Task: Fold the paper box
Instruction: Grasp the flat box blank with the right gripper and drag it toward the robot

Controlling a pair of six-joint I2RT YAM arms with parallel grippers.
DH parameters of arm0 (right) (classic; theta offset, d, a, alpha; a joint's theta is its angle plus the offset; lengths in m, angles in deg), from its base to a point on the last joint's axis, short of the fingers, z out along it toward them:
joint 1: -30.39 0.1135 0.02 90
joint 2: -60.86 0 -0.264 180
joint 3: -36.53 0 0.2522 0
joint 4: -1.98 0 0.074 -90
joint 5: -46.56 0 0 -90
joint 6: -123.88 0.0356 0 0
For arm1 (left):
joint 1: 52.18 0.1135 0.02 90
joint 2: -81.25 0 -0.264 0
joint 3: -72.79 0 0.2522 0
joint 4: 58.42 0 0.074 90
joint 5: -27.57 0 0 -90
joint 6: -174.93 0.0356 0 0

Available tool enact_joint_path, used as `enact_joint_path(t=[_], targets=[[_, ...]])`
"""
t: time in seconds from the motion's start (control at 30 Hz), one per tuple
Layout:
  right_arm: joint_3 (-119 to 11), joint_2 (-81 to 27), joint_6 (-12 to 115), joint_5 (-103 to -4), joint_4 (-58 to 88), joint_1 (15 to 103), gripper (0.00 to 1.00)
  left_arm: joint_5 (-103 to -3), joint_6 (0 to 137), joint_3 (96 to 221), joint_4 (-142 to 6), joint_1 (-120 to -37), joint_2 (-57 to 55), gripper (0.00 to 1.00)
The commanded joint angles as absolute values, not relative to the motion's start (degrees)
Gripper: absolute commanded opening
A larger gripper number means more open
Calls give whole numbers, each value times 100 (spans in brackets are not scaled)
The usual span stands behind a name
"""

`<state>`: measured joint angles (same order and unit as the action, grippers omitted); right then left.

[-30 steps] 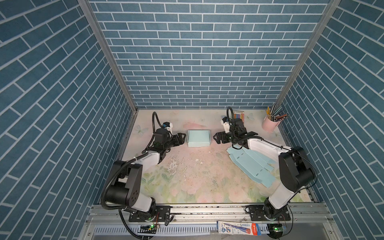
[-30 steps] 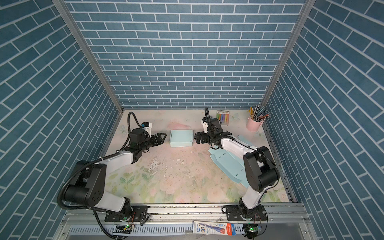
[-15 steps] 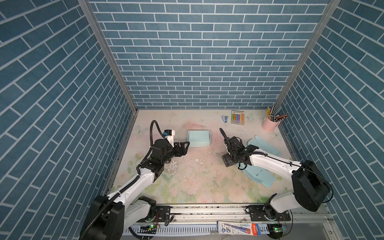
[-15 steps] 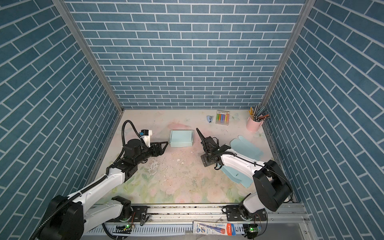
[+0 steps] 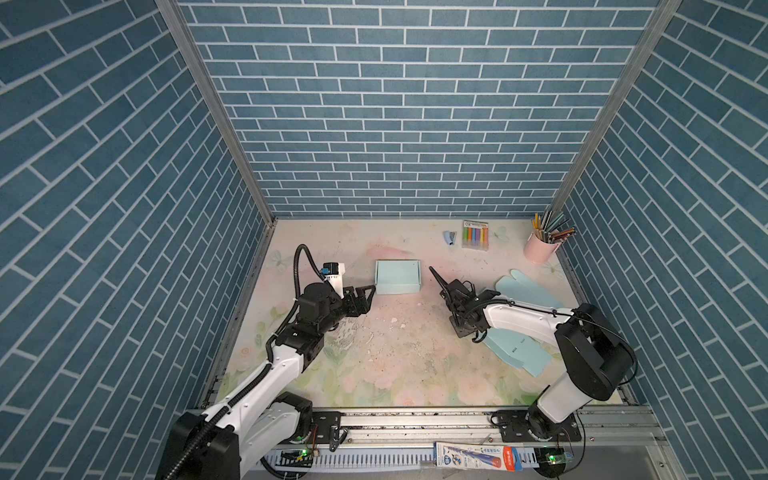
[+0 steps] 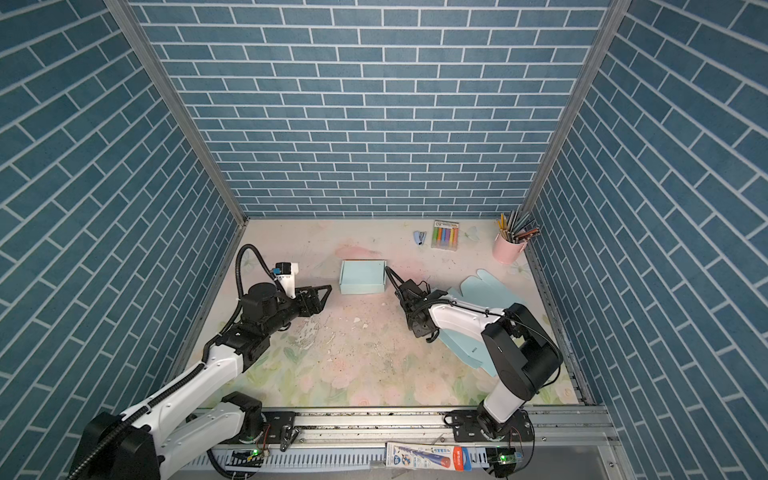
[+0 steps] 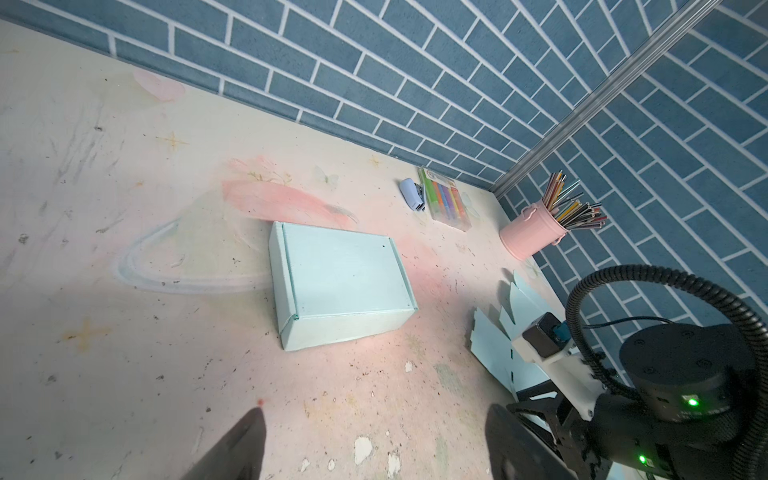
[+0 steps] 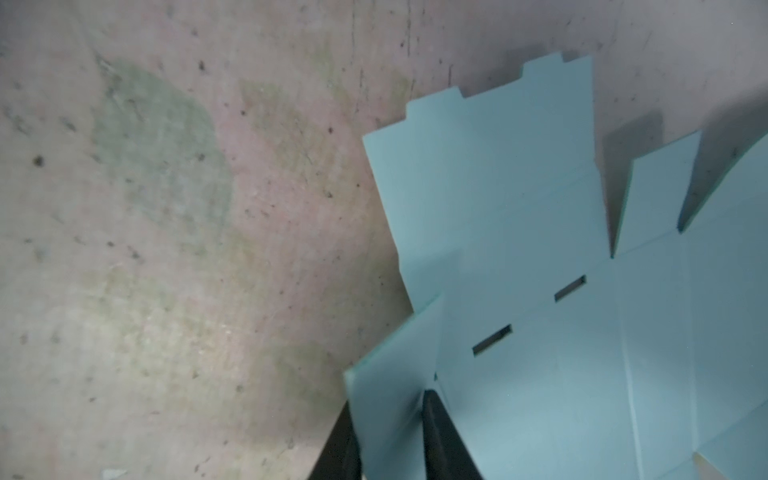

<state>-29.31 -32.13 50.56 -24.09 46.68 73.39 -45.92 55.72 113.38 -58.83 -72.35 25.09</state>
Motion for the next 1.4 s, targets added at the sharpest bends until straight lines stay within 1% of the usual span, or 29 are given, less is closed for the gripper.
enact_joint_path(t=[0.0,0.17,0.27,0.3,0.37,0.53,0.63,0.7,0.8,0.97,1.1,1.17,1.23,1.3,1.37], targets=[[-3084,-3096,5162,-2016,4981,7427,20,-4675,5514,11278,-6004,-7250,2529,83],[-3129,-2853,5179,-1657,5105,7694,9,-4709,5496,11332,-6042,-7248,2467,83],[-3224,-2589,5176,-1363,5262,8038,3,-4748,5546,11374,-6127,-7232,2461,83],[-3255,-2419,5120,-1178,5279,8272,0,-4749,5617,11420,-6182,-7213,2449,83],[-3248,-2141,5028,-849,5266,8696,0,-4622,5726,11528,-6347,-7019,2401,83],[-3249,-1557,4890,-137,5211,9956,0,-4092,5615,11682,-6331,-6209,2459,83],[-3214,-1397,4576,102,4939,10742,0,-4047,5567,11866,-6295,-6076,2481,83],[-3045,-1412,3843,-50,4476,11349,0,-4017,5584,12095,-6370,-6009,2432,83],[-2771,-1692,2825,-488,3808,12022,0,-3977,5610,12357,-6486,-5895,2436,83],[-2436,-2115,2012,-973,3261,12430,0,-3624,5486,12535,-6461,-5466,2500,83],[-2175,-2002,1918,-1450,3235,12510,0,-3297,5437,12501,-6294,-5460,2365,83],[-2144,-1854,1986,-1827,3231,12630,1,-3165,5432,12391,-6156,-5583,2269,82],[-2102,-1737,2007,-2297,3141,12867,2,-3245,5579,12392,-6203,-5890,2112,82],[-2132,-1854,2144,-2415,3304,13141,4,-3493,5684,12426,-6249,-6366,1815,82],[-2219,-2041,2272,-2308,3676,13306,4,-3647,5716,12443,-6149,-6822,1381,81]])
